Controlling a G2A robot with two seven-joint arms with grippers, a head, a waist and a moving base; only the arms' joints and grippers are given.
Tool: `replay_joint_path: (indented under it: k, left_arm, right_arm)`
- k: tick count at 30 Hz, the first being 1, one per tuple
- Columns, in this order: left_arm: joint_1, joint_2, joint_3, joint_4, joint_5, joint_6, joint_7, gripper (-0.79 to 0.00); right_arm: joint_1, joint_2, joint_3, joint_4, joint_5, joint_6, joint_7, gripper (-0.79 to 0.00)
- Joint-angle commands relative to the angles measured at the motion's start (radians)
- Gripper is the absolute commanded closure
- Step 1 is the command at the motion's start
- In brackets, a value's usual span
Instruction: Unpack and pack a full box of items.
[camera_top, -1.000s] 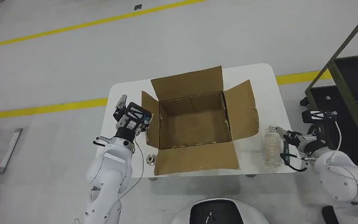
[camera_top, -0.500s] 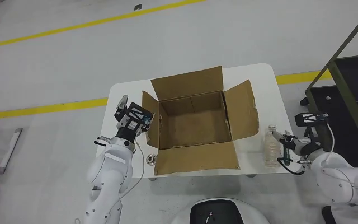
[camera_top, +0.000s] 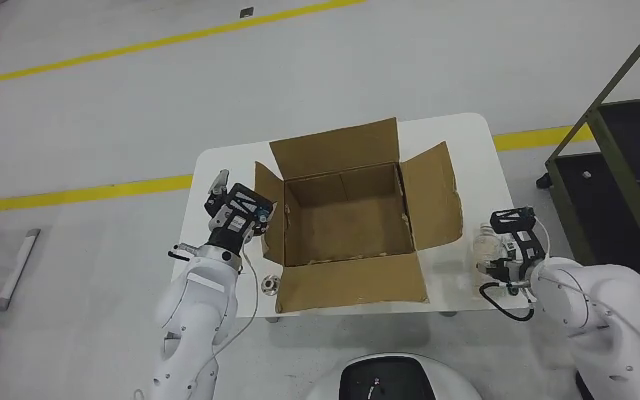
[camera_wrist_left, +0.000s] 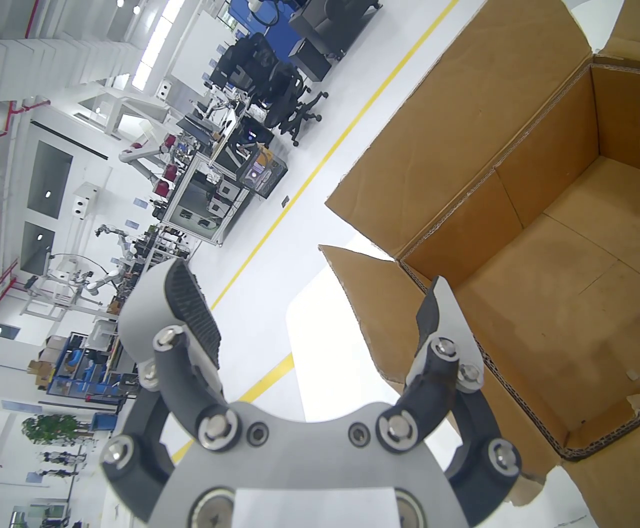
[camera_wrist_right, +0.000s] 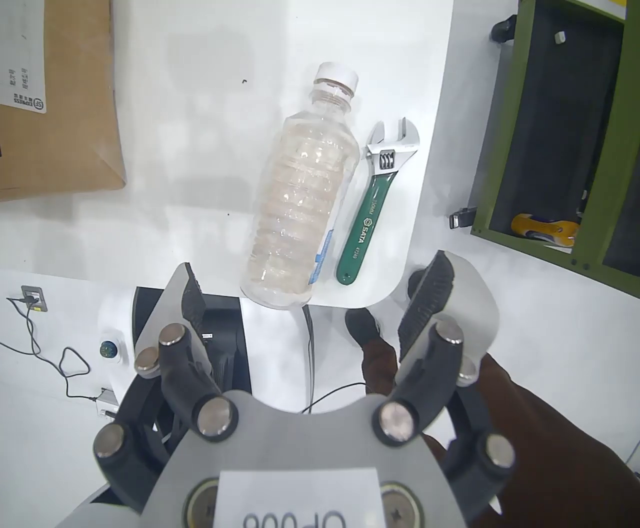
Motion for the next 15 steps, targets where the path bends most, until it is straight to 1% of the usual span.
replay_joint_path:
  k: [1, 4, 6, 7, 10, 13, 15]
  left_arm:
    - [0.0, 0.0, 0.0, 0.0, 0.0, 0.0, 0.0, -0.785]
    - [0.0, 0.0, 0.0, 0.0, 0.0, 0.0, 0.0, -0.785]
    - [0.0, 0.0, 0.0, 0.0, 0.0, 0.0, 0.0, -0.785]
    - [0.0, 0.0, 0.0, 0.0, 0.0, 0.0, 0.0, -0.785]
    - [0.0, 0.0, 0.0, 0.0, 0.0, 0.0, 0.0, -0.785]
    - [0.0, 0.0, 0.0, 0.0, 0.0, 0.0, 0.0, -0.785]
    - [0.0, 0.0, 0.0, 0.0, 0.0, 0.0, 0.0, -0.785]
  right_arm:
    - [-0.001, 0.0, 0.001, -0.001, 0.0, 0.0, -0.001, -0.785]
    - [-0.001, 0.0, 0.001, -0.001, 0.0, 0.0, -0.001, -0.785]
    - [-0.006, 0.0, 0.002, 0.001, 0.005, -0.004, -0.033, -0.785]
    - [-0.013, -0.001, 0.004, 0.013, 0.007, -0.006, -0.056, -0.785]
    - [-0.004, -0.004, 0.018, 0.062, 0.032, 0.034, -0.093, -0.785]
    - [0.017, -0.007, 0.013, 0.099, 0.056, 0.059, -0.106, -0.785]
    - [0.037, -0.008, -0.003, 0.128, 0.069, 0.053, -0.103, -0.785]
